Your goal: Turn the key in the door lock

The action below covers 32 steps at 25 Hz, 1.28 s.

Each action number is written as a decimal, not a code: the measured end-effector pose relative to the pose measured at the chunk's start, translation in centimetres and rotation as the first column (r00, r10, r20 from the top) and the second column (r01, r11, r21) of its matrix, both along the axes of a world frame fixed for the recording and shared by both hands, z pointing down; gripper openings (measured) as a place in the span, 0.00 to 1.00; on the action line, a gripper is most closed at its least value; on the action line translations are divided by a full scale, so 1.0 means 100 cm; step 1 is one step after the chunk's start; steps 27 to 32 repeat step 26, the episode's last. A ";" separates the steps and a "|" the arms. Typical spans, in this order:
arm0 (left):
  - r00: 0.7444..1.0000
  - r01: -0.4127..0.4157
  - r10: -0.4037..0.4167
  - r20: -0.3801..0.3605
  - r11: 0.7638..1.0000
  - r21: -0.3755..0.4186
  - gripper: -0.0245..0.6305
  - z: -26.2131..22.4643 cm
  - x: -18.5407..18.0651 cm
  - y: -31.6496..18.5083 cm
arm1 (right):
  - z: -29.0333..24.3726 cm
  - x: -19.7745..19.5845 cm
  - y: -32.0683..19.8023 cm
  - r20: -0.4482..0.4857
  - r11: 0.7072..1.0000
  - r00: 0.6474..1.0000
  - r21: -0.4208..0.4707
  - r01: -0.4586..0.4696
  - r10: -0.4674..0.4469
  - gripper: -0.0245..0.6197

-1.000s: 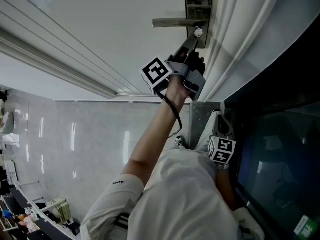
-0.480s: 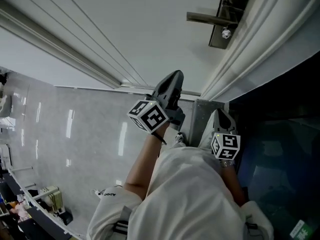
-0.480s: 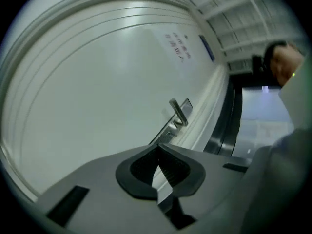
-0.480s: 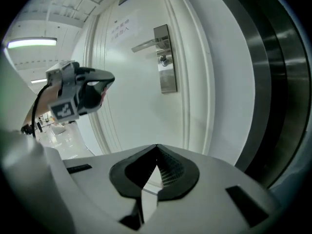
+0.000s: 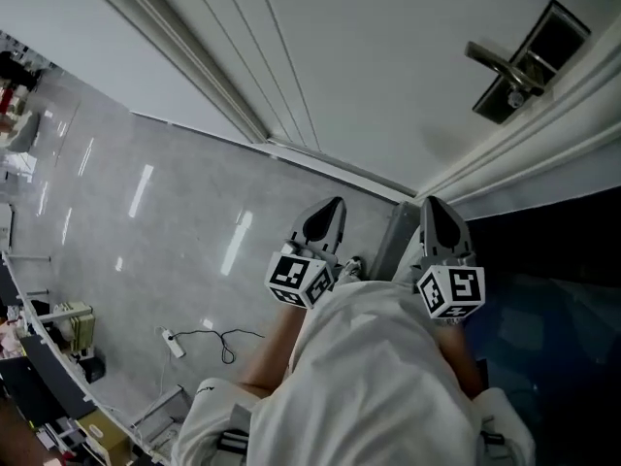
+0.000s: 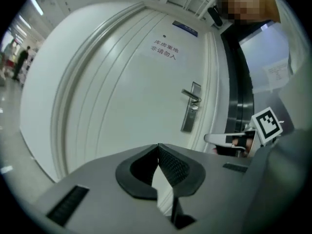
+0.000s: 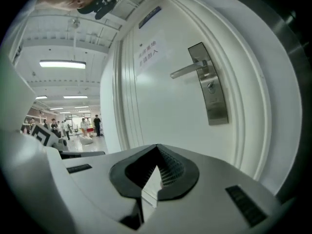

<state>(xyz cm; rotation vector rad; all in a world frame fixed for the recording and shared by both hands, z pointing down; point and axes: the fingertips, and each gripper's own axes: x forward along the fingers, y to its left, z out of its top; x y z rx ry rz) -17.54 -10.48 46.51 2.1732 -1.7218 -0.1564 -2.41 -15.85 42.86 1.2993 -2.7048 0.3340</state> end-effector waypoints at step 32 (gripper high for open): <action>0.883 0.467 -0.465 0.063 0.884 -0.014 0.05 -0.014 -0.122 0.115 | -0.008 -0.197 0.087 -0.025 0.806 0.809 0.080 0.587 -0.587 0.04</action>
